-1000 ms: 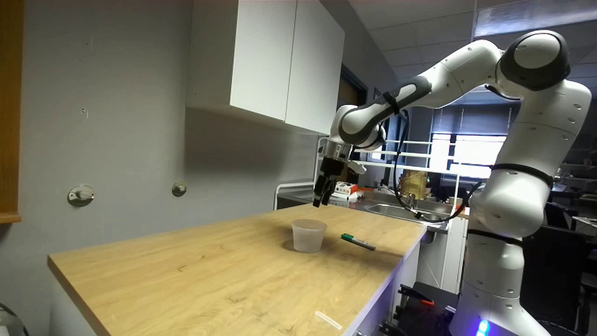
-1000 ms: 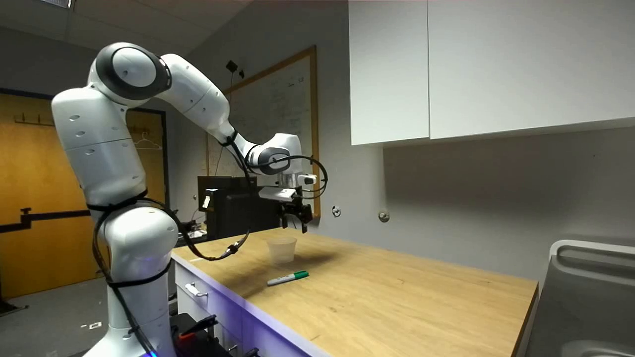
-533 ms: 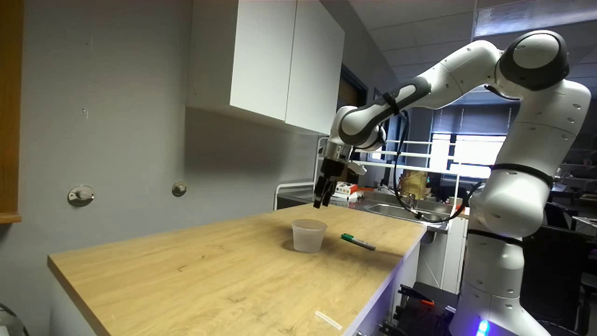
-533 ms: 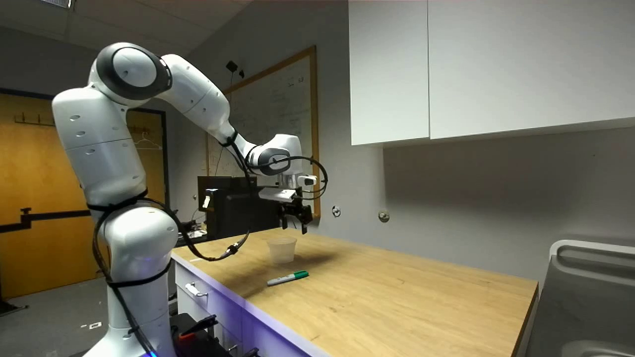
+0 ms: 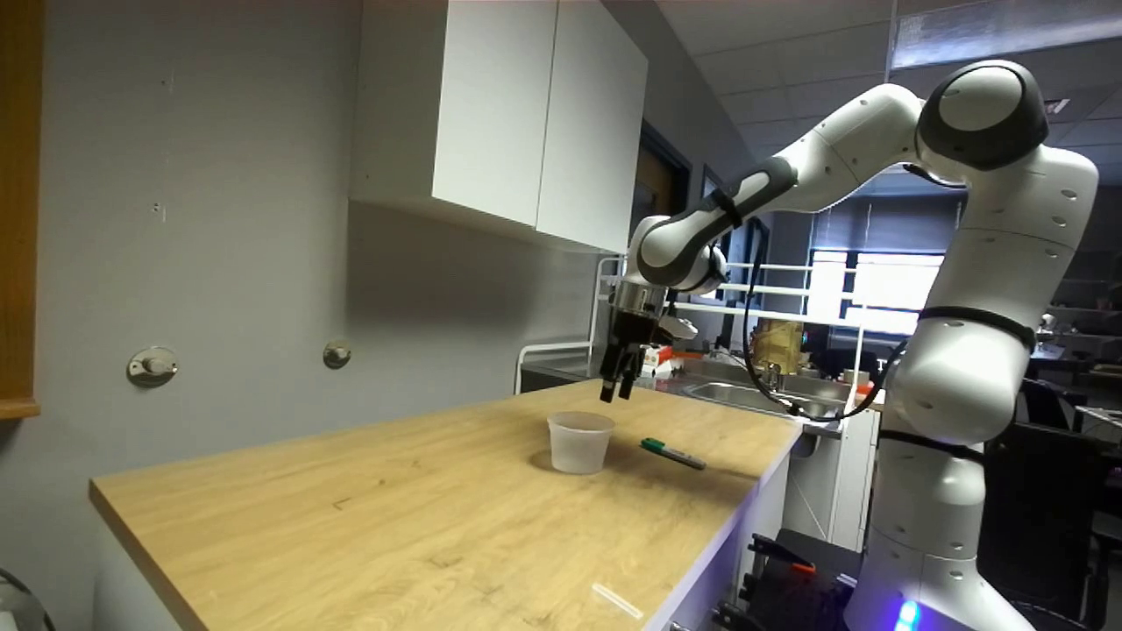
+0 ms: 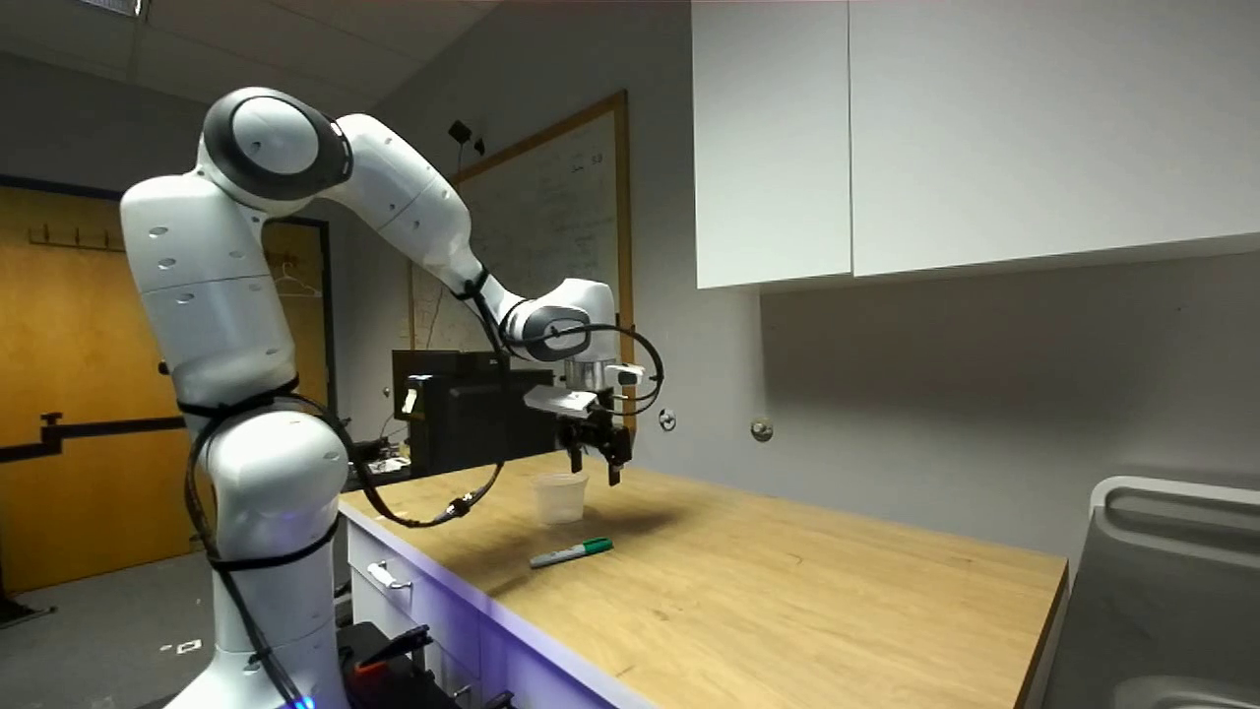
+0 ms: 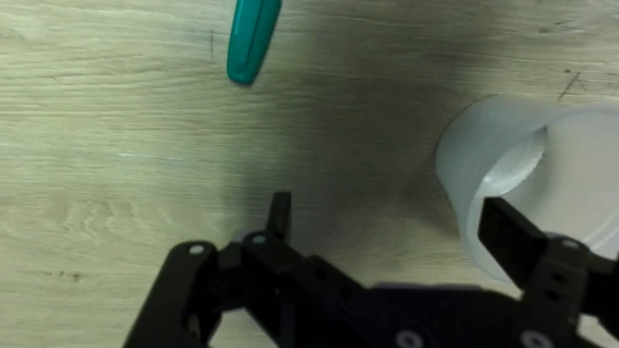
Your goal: Put the green marker inside the clear bowl
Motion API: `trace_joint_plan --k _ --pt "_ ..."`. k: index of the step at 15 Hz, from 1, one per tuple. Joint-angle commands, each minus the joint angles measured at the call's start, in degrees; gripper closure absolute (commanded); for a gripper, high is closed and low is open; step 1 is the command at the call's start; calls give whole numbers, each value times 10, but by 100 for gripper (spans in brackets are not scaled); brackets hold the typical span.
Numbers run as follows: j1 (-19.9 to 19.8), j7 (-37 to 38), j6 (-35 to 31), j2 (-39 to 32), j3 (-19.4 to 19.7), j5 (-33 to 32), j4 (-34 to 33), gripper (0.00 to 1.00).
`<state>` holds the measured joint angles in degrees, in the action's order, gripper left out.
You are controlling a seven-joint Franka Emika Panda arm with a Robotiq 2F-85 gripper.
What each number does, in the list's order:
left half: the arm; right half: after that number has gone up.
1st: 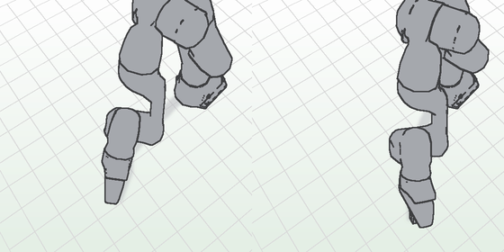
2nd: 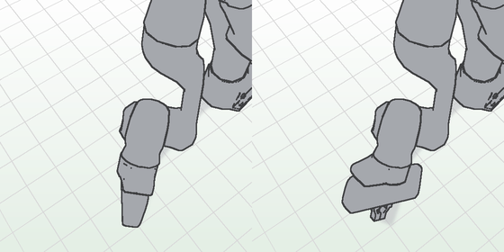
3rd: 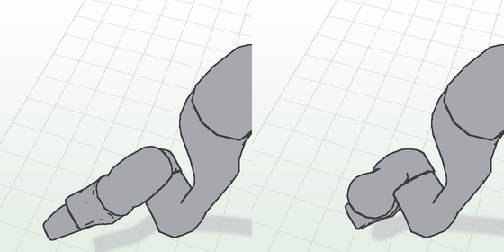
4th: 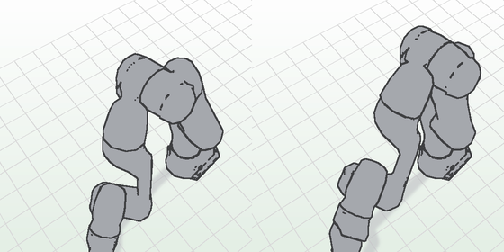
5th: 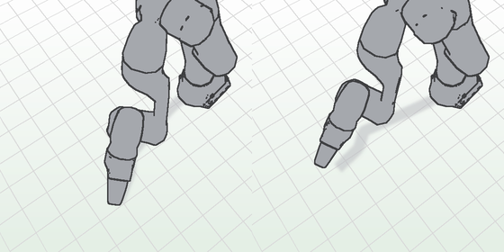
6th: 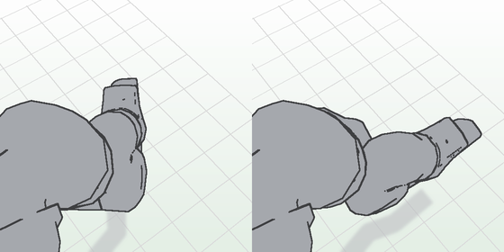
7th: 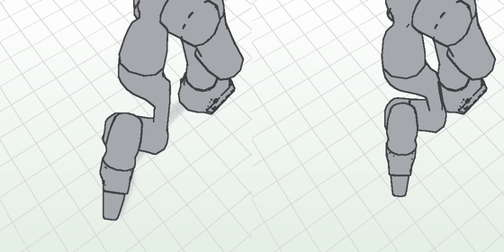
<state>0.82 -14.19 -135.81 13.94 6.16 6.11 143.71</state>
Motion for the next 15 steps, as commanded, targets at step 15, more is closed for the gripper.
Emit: trace_joint_plan --k 15 --pt "-76 138 132 -98 16 -40 -5 25"
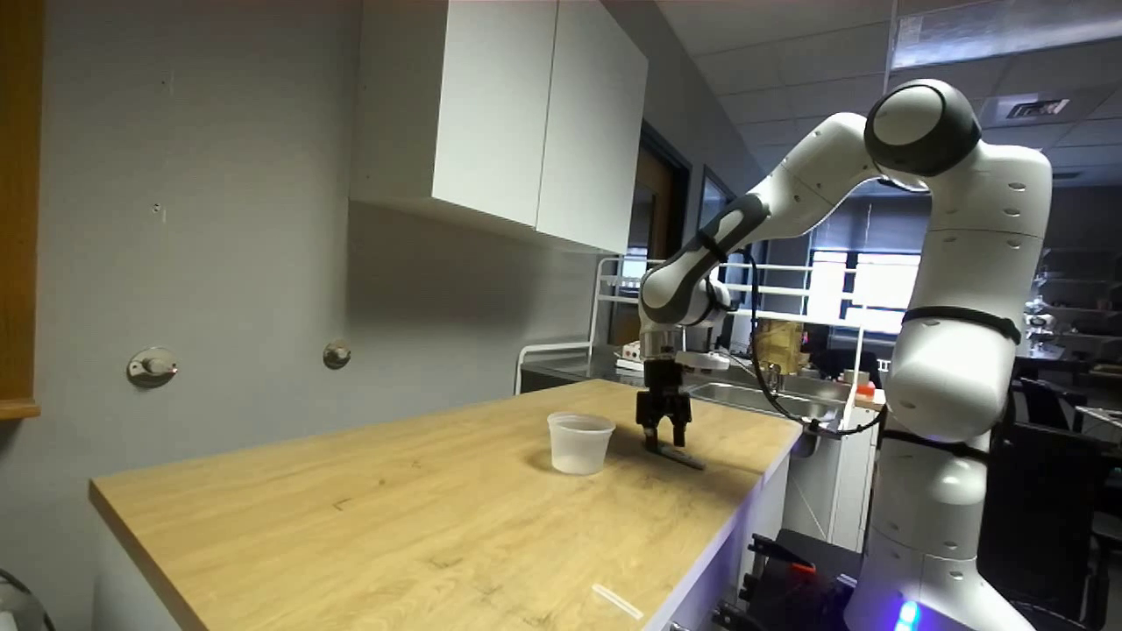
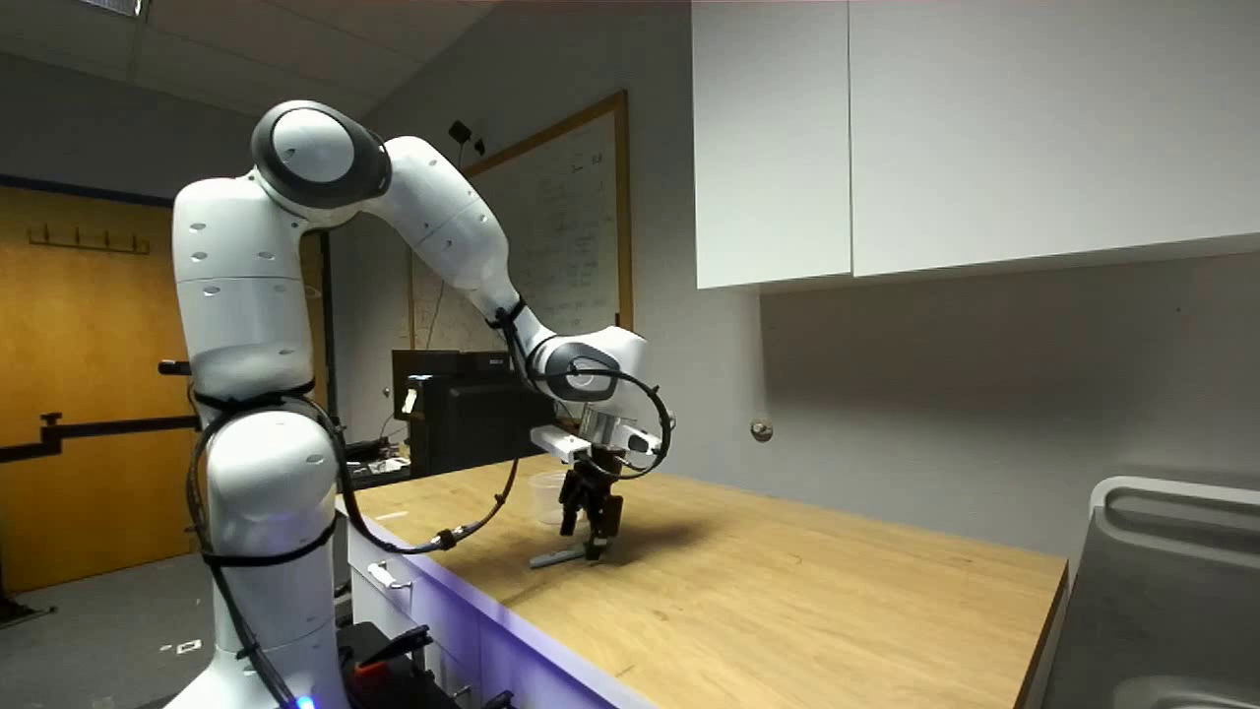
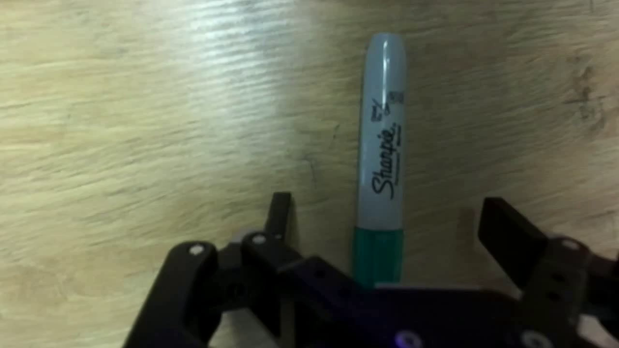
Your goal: Put the green marker inside the clear bowl
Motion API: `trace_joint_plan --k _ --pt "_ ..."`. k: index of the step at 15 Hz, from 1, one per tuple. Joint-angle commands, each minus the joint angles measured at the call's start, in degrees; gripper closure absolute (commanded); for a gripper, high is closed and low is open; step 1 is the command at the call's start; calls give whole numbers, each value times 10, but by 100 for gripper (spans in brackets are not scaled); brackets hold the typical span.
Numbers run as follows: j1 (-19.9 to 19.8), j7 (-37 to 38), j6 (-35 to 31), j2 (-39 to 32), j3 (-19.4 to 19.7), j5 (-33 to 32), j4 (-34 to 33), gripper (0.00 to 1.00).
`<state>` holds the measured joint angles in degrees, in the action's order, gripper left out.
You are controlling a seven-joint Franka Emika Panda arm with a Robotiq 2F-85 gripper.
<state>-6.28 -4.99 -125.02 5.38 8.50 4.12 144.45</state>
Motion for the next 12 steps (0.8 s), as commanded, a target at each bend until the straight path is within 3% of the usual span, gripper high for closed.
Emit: trace_joint_plan --k 1,10,11,12 --pt "-4 57 27 -14 -8 -25 -11 27" --pt "-1 109 68 -10 -14 -41 -32 95" --pt "1 110 69 -8 -16 -39 -34 96" --pt "2 110 68 -6 -18 -37 -35 91"
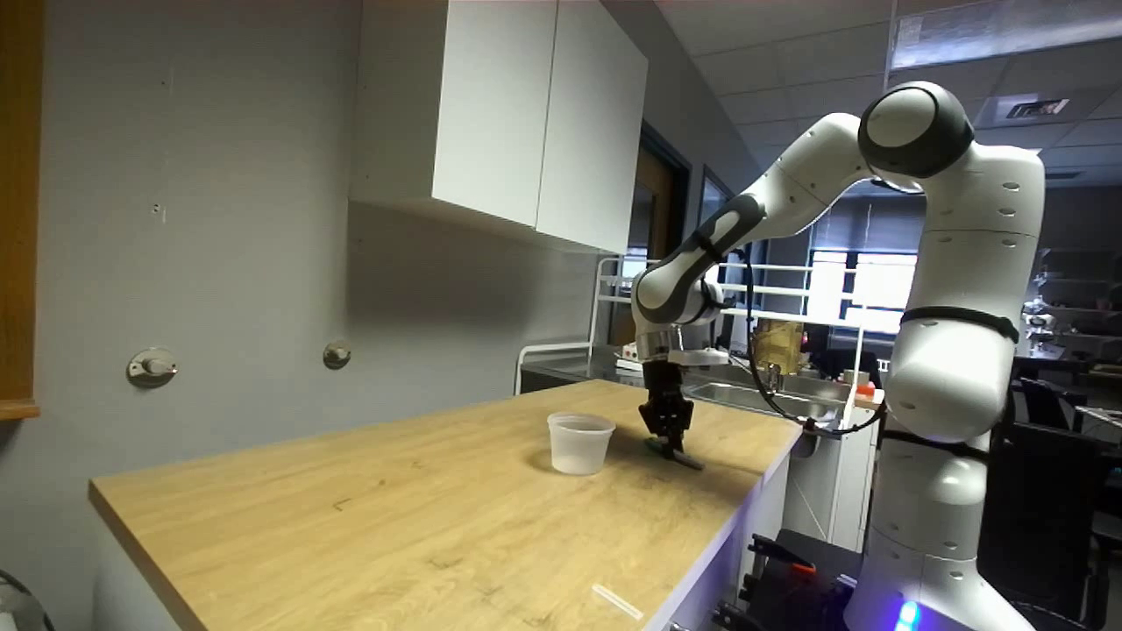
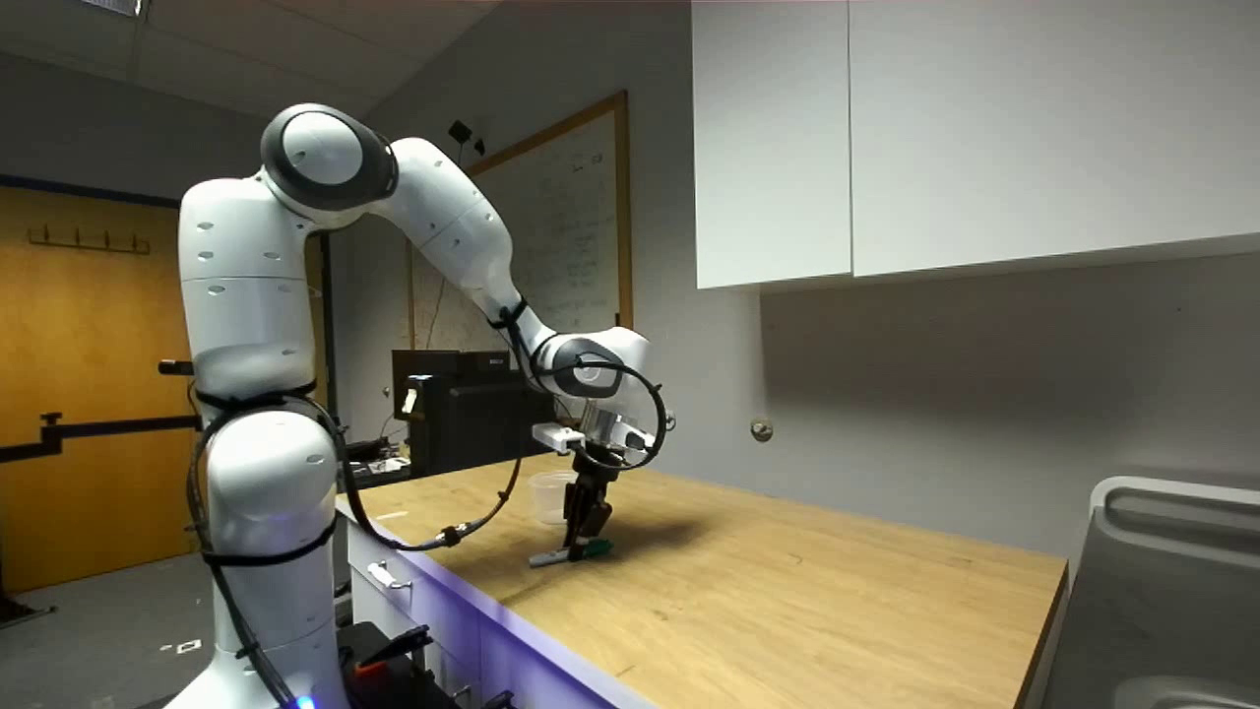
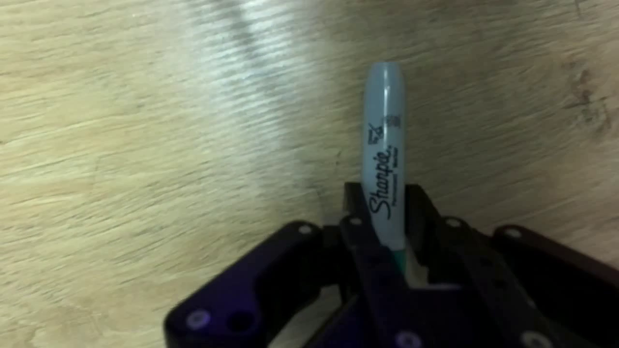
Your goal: Put the green marker inside the clear bowl
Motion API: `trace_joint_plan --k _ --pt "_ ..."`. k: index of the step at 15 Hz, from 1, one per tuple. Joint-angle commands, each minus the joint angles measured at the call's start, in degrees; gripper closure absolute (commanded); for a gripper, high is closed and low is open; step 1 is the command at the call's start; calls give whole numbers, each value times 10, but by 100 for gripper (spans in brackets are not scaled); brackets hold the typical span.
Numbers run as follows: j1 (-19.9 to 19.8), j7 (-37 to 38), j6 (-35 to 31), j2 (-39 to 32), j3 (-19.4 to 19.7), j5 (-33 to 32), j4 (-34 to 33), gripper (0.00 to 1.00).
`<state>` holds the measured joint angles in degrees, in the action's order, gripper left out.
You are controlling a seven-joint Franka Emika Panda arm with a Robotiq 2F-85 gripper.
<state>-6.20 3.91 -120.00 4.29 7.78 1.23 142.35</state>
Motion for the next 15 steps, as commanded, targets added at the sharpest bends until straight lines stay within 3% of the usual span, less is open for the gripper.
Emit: trace_joint_plan --k 1,6,11,15 --pt "3 21 12 9 -13 -6 -15 91" --pt "13 72 -75 49 -35 -17 -16 91" --pt "10 187 -182 79 -76 -91 -14 91" --pt "8 259 -198 92 -107 -137 -20 91"
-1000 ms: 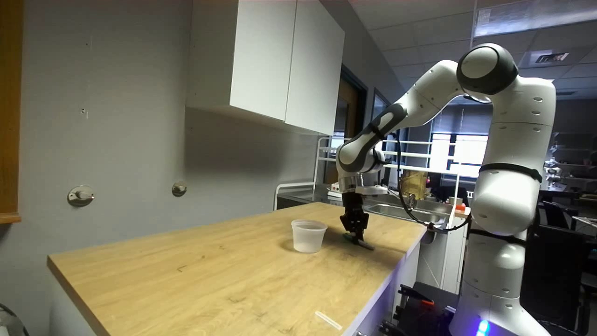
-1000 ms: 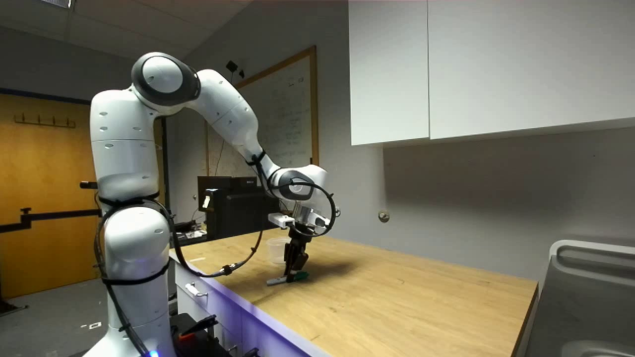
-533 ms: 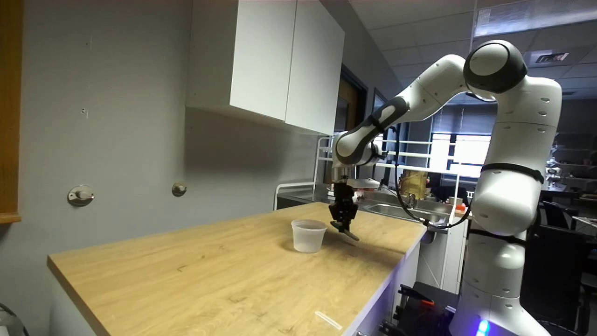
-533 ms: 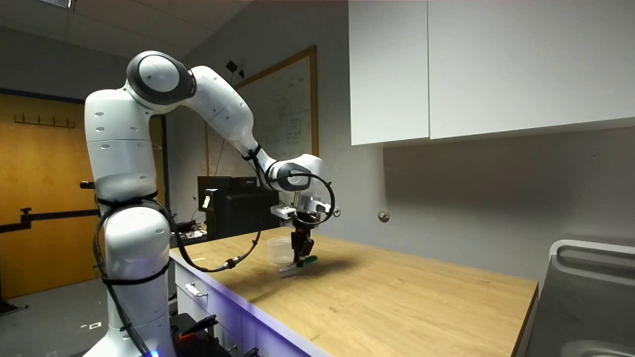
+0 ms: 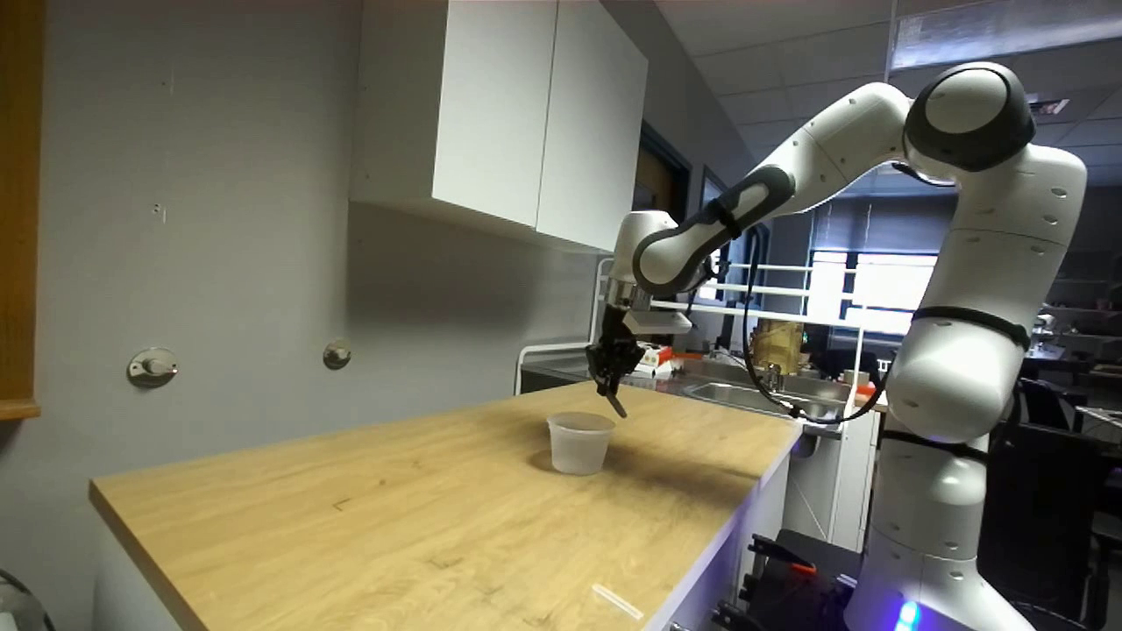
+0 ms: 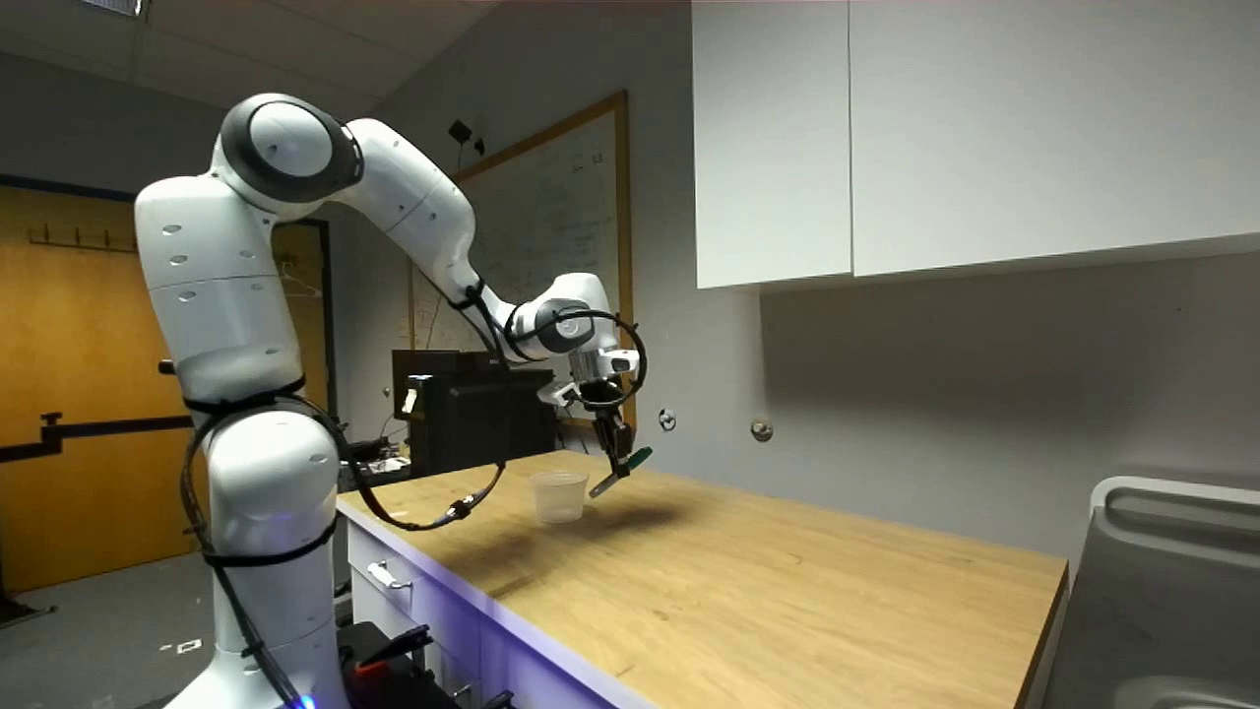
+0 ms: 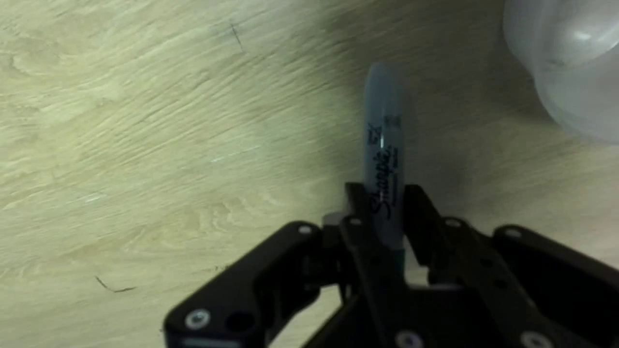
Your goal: Put the green marker inside the clear bowl
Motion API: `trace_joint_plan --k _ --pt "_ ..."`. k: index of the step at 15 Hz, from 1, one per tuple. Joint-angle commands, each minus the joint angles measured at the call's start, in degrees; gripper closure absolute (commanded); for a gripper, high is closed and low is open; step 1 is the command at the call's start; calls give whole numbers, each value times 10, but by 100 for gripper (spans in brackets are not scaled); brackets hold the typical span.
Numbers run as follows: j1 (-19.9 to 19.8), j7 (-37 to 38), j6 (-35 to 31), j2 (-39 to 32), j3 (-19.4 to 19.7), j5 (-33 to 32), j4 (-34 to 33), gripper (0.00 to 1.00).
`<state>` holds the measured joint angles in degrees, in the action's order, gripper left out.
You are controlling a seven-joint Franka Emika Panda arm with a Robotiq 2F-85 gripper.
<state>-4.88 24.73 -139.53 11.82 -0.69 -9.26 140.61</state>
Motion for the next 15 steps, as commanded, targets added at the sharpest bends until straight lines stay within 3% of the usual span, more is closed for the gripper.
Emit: trace_joint_plan --k 1,7,10,15 --pt "-3 59 3 19 -29 -34 -7 91" --pt "7 54 33 65 -54 -22 -17 91" --pt "10 53 16 75 -65 -16 -23 91" --pt "31 21 -26 25 -69 13 -41 91"
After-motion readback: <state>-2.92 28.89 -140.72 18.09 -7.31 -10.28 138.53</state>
